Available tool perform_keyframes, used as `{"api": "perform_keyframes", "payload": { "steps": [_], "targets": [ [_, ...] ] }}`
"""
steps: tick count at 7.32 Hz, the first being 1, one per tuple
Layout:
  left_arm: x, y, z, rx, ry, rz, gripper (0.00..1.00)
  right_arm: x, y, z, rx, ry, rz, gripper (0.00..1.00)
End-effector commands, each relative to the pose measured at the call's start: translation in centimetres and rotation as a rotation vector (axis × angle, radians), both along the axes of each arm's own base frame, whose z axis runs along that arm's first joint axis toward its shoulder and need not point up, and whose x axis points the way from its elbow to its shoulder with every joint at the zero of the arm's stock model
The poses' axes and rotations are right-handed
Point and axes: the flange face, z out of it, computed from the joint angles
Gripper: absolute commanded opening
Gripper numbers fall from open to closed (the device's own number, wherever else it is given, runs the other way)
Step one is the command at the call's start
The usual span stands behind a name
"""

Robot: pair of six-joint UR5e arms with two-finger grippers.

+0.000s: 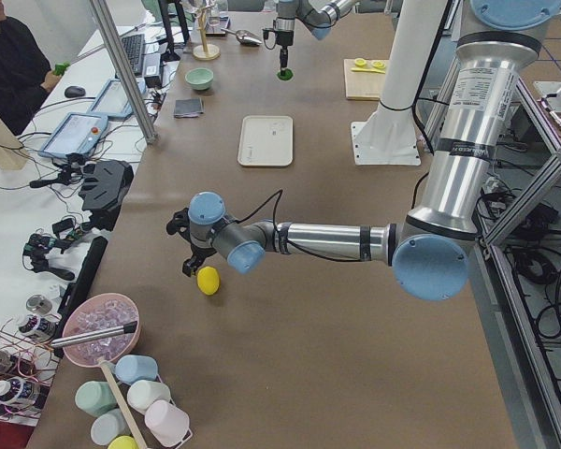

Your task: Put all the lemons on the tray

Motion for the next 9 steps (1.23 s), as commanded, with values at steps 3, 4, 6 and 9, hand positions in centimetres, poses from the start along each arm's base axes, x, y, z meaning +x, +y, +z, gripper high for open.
{"api": "perform_keyframes", "payload": {
  "steps": [3, 4, 6, 9],
  "targets": [
    [1.6, 0.2, 2.2, 0.140, -0.077, 0.173, 0.97, -5.4, -1.6, -8.1, -0.078, -0.007, 0.047, 0.00],
    [3.3, 0.0, 1.7, 0.148, -0.073, 0.197, 0.97, -7.2, -1.4, -9.8, -0.091, -0.007, 0.064, 0.00],
    [5.6, -0.7, 1.4, 0.153, -0.072, 0.226, 0.97, -9.4, -1.5, -12.5, -0.093, 0.016, 0.088, 0.00],
    [6.0, -1.6, 1.2, 0.156, -0.075, 0.231, 0.96, -12.0, -0.5, -14.6, -0.104, 0.014, 0.101, 0.00]
  ]
}}
